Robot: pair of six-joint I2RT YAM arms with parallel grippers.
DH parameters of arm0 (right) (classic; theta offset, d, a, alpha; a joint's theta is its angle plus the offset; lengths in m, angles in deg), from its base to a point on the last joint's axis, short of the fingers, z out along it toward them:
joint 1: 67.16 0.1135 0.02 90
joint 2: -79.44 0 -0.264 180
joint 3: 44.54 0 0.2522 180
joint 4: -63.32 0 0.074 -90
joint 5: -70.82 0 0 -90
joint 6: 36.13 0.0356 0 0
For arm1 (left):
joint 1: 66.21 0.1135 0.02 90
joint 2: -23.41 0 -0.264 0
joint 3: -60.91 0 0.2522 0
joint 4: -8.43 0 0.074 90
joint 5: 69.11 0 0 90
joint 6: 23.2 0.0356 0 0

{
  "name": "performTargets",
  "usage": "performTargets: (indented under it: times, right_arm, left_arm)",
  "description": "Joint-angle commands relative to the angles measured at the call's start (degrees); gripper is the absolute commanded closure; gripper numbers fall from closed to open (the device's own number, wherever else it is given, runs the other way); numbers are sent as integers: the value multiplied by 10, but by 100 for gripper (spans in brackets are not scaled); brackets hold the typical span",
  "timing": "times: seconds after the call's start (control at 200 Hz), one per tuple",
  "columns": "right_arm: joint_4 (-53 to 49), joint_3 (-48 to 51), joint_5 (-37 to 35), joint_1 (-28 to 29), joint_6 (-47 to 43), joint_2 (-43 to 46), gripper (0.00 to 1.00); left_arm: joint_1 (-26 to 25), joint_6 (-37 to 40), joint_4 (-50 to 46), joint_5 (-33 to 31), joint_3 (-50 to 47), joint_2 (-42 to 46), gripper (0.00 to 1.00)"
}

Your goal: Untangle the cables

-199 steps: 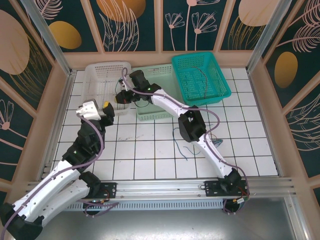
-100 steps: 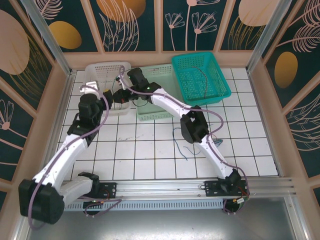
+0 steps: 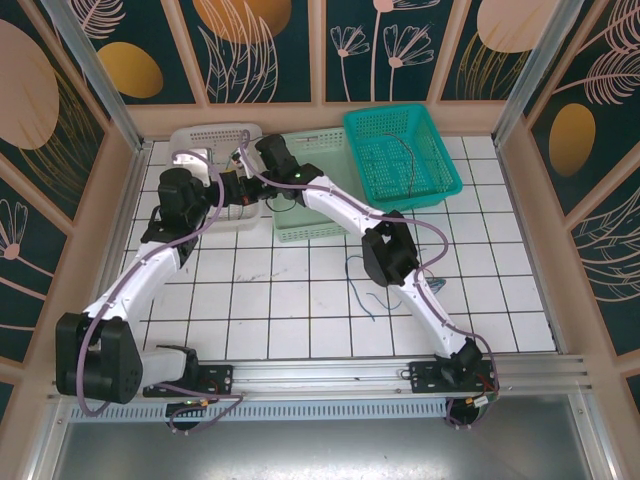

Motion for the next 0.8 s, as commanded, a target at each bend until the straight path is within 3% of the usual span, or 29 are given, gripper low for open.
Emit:
performTargets:
  times: [0.0,0.205,0.566,0.616,0.711,0.796]
  right_arm:
    - [14,5,33,7,-7,25,100]
    - [16,4,48,7,-9,28,100]
    - [10,10,55,9,-17,34,99]
    - [12,10,52,8,-13,34,90]
    - [12,10,34,6,-5,37,52]
    - [16,19,23,4,1,45,42]
  left_arm:
    - [5,23,17,14,21,-21,37]
    - [14,32,34,27,23,-41,47]
    - [16,37,39,30,29,-42,95]
    - [16,37,39,30,27,-37,100]
    - [16,35,41,28,24,-27,100]
    - [16,32,37,5,22,-17,100]
